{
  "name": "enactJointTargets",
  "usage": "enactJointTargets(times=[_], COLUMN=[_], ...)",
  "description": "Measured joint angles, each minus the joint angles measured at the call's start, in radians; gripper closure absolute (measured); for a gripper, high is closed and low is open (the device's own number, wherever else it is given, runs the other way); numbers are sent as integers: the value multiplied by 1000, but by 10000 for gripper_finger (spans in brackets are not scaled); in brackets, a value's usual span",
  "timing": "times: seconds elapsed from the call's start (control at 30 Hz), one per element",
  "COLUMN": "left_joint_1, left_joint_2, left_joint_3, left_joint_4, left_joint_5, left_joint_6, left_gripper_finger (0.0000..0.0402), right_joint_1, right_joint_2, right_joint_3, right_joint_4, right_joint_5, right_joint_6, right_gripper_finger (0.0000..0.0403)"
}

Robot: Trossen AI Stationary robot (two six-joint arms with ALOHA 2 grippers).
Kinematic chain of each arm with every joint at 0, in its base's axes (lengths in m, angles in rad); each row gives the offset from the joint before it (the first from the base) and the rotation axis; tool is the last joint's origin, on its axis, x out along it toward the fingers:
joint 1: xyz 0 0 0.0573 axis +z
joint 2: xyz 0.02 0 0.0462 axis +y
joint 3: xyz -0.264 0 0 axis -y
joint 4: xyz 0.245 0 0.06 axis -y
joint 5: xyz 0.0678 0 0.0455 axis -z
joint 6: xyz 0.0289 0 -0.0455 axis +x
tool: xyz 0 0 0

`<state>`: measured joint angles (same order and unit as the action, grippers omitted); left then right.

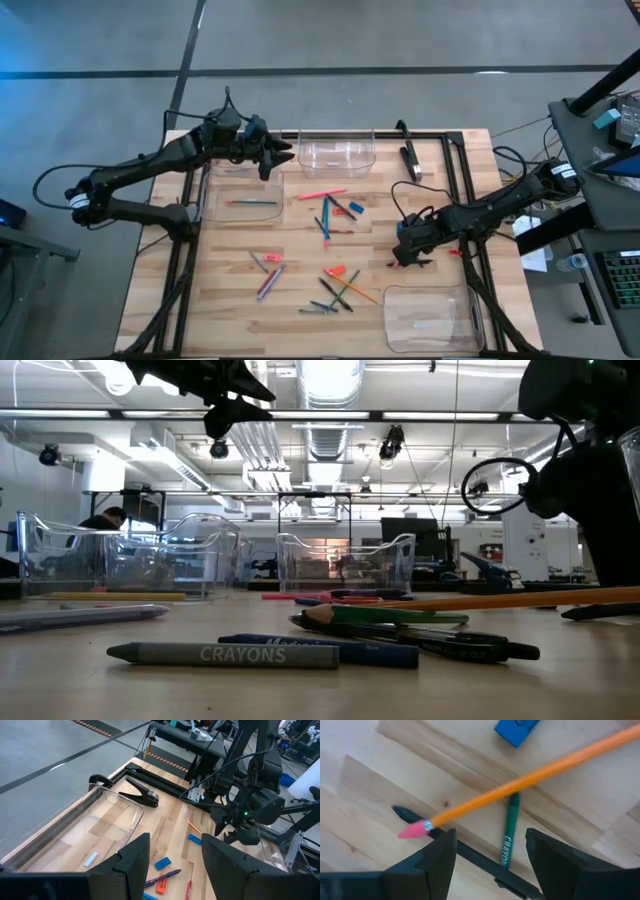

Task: Sort crayons/erasers/pens/pencils in bins
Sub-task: Put the green crayon into the top left transparent bin

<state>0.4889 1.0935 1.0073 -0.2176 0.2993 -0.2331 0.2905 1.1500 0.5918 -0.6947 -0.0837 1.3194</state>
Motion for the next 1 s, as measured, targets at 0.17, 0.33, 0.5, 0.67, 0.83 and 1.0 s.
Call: enactJointTargets(times=[0.17,0.33,0.5,0.67,0.83,1.0], left_joint_1=[0,0,0,0,0,0], left_joint_2=[0,0,0,0,0,0], left_joint_3=[0,0,0,0,0,0], left_joint_4=[0,0,0,0,0,0], left_joint_5=[0,0,0,0,0,0], left_joint_6=[-7,-22,-22,-23,-23,-23], left_gripper_finger=[238,238,238,238,238,238], right_joint_1=[0,0,0,0,0,0], right_joint_2=[0,17,76,137,162,168], right_joint_3=[-25,-45,-46,-45,-44,-43], right_joint_4=[-3,-1,5,44,84,98], right_joint_5=[-3,-2,-2,-2,-2,-2], right_joint_6=[6,5,-3,-10,-11,-11], right_gripper_finger=[177,177,186,212,250,284])
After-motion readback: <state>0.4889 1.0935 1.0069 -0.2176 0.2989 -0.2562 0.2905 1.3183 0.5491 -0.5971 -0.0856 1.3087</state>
